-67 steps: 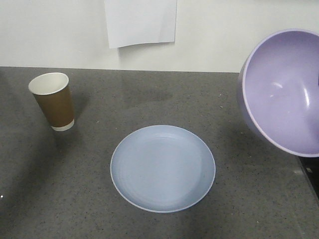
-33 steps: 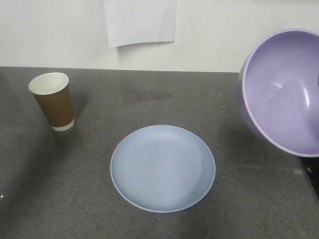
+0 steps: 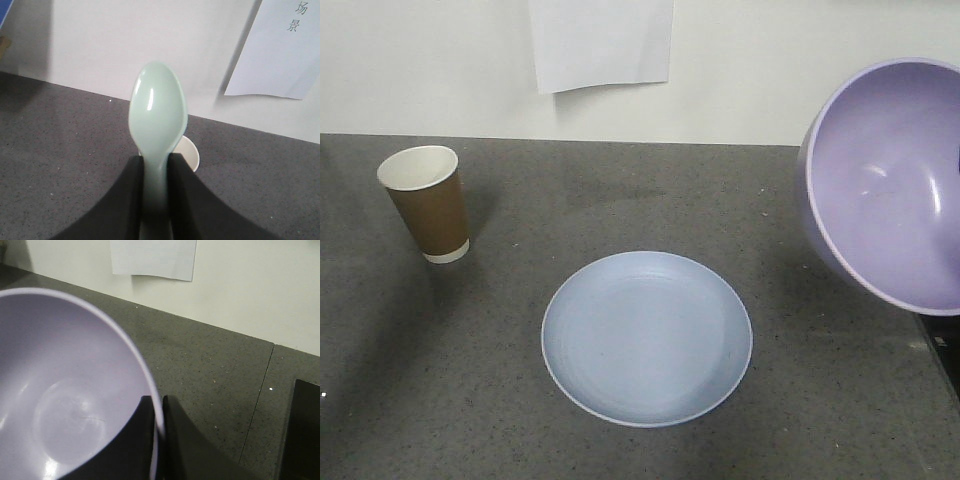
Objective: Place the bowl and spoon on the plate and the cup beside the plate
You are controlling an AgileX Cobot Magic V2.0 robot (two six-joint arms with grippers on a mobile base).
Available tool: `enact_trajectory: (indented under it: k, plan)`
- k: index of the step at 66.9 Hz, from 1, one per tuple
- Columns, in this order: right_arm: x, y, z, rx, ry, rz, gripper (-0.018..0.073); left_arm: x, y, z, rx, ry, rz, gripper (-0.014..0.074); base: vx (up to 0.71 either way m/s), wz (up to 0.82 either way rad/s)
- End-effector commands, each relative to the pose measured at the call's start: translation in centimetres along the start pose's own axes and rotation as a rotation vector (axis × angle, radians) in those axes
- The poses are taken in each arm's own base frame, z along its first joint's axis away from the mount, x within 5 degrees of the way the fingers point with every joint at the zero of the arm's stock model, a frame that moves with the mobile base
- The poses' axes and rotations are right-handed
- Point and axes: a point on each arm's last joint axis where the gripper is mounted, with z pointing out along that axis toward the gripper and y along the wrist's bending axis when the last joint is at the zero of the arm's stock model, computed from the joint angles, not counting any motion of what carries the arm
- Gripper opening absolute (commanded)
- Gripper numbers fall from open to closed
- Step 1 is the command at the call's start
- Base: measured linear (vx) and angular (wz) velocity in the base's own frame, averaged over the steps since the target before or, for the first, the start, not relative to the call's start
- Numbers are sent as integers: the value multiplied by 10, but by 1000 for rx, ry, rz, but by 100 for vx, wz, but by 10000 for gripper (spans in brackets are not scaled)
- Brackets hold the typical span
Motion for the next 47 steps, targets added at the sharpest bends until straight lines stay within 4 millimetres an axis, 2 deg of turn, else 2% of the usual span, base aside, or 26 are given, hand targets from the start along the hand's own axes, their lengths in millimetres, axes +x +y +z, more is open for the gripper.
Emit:
enact_trajectory:
  k: [1, 47]
  plan:
    - [-12, 0, -6, 21, -90, 4, -4, -11, -2, -6, 39, -69, 11, -6, 0, 0]
    - [-12, 0, -6, 21, -90, 4, -4, -11, -2, -6, 39, -69, 11, -6, 0, 0]
